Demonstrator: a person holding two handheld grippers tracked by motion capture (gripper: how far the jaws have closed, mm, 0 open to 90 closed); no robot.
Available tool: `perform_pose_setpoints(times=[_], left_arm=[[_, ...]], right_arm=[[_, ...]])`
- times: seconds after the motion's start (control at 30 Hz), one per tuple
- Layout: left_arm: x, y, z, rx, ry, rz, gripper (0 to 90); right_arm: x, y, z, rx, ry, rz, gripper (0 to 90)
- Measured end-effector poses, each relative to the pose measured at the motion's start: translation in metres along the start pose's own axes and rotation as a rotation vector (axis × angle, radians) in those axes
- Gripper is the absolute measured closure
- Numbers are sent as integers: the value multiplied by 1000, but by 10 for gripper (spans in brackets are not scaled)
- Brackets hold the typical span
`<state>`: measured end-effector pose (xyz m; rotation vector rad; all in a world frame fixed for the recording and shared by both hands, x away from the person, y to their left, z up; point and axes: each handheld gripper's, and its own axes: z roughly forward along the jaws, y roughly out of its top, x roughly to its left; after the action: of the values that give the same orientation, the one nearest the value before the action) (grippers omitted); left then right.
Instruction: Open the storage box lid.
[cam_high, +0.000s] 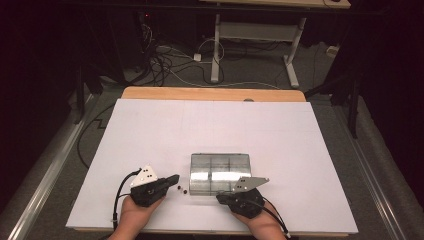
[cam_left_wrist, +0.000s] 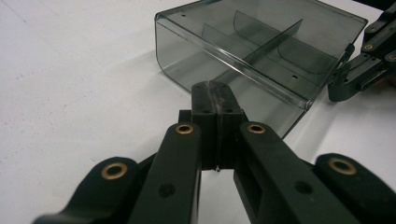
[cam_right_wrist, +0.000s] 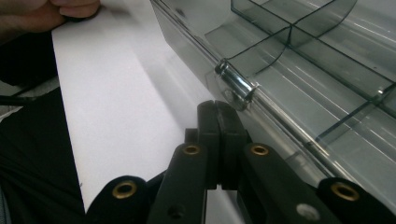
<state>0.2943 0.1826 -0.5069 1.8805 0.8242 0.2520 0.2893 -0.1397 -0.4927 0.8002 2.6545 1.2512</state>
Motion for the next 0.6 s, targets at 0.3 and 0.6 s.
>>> perform_pose_setpoints(times=[0.3,0.6], left_arm=[[0,0,0,1,-3,0,873],[0,0,0,2,-1,4,873]], right_arm=[[-1,-2,-4,-35,13,11,900],[-1,-3,-5,-47,23,15,900]])
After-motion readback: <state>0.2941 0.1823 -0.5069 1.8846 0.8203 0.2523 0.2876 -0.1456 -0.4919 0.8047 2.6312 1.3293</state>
